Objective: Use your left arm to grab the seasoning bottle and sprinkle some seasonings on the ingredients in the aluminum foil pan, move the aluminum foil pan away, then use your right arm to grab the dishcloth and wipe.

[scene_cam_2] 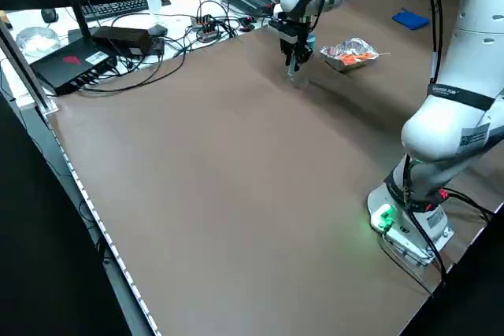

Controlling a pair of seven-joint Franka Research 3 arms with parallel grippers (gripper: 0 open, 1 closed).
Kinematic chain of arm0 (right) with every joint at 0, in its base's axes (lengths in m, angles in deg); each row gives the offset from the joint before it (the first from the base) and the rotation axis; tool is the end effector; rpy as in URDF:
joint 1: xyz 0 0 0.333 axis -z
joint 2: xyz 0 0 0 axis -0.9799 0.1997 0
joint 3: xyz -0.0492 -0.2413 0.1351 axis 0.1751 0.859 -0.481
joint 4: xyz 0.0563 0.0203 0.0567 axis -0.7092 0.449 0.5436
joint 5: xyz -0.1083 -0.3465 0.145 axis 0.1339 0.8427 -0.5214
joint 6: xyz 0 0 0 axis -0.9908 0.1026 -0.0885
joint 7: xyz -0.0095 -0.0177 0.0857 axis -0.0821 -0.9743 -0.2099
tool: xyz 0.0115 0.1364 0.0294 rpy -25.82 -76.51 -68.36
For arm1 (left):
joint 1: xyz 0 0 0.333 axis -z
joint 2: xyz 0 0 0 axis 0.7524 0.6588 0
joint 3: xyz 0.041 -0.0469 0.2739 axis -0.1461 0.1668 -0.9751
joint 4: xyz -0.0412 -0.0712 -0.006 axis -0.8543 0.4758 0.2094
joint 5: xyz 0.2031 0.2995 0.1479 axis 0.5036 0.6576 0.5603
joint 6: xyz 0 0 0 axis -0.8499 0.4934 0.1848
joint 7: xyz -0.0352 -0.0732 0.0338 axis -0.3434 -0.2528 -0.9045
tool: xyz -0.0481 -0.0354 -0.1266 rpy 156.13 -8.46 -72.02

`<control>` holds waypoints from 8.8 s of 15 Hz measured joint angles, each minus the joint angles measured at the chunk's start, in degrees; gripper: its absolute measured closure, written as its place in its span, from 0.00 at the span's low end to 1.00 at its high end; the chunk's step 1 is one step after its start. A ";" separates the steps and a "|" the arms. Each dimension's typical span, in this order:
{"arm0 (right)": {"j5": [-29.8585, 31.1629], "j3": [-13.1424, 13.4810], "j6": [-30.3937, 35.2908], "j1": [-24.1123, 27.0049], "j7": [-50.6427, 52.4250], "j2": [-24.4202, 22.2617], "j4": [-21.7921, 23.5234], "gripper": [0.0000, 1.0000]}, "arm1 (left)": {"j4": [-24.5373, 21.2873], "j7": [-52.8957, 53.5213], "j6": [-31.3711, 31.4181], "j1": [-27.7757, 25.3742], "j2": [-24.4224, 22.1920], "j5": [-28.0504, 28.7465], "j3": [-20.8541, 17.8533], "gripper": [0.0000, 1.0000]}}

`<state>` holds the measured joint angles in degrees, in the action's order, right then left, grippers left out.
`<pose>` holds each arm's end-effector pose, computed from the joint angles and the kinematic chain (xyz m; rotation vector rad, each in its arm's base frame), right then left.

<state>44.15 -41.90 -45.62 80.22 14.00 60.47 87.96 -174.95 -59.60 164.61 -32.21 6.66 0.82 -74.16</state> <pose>0.5461 0.0212 0.5515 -3.1154 -0.1273 0.0341 0.5655 -0.1331 0.2143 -2.1705 -2.2098 0.0272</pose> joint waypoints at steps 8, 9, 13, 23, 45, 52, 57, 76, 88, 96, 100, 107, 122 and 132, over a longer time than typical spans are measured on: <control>0.00 -0.07 0.01 -0.01 0.00 0.03 0.00 0.00 | 0.03 0.00 0.01 0.04 -0.10 0.03 0.02 0.78; 0.00 -0.08 0.01 -0.02 0.00 0.04 0.00 0.00 | 0.03 0.00 0.01 0.04 -0.11 0.03 0.02 0.78; 0.00 -0.30 0.01 -0.13 0.00 0.18 0.01 0.00 | 0.29 0.03 0.05 0.04 -0.22 0.07 0.02 0.78; 0.00 -0.33 0.01 -0.14 0.00 0.30 0.02 0.00 | 9.28 0.15 -12.21 0.26 -4.30 0.37 0.03 0.78; 0.00 -0.34 0.01 -0.22 0.00 0.47 0.02 0.00 | 28.07 -15.90 -31.63 14.87 -0.06 16.08 -0.44 0.78; 0.00 -0.34 0.01 -0.22 0.00 0.47 0.02 0.00 | 28.36 -20.29 -35.39 22.65 2.19 22.19 -4.32 0.78; 0.00 -0.34 0.93 -0.21 0.02 0.56 0.71 0.00 | 28.47 -23.15 -35.85 33.77 7.11 22.20 -15.76 0.78; -0.01 -0.30 -14.89 2.30 0.08 18.31 2.19 0.00 | 31.78 -26.32 -37.62 46.18 19.53 28.85 -23.08 0.78; 6.26 0.37 -34.89 3.60 -0.01 35.34 1.91 0.01 | 37.23 -26.57 -37.63 46.63 24.05 28.86 -23.80 0.78; 7.48 0.37 -37.86 3.60 -0.02 38.57 1.91 0.24 | 37.58 -26.57 -37.99 46.63 24.24 28.71 -23.86 0.78; 7.48 0.37 -37.86 3.61 -0.02 39.61 1.91 0.29 | 38.52 -25.85 -39.37 45.83 23.06 23.41 -24.27 0.78; 7.48 0.45 -37.73 3.71 -0.32 40.85 1.96 0.38 | 38.53 -6.54 -40.25 35.96 11.25 10.03 -25.07 0.78; 7.48 0.53 -37.69 4.04 -0.54 42.35 1.98 0.50 | 16.78 23.80 -14.53 16.23 1.21 -5.71 -24.81 0.78; 7.49 0.35 -36.58 4.00 -1.49 42.67 1.75 0.93 | 7.33 28.15 -1.96 10.98 3.69 -10.96 -19.90 0.78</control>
<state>51.63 -41.55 -82.20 84.22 12.51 103.14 89.71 -167.62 -31.45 162.65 -21.23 10.35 -10.14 -94.06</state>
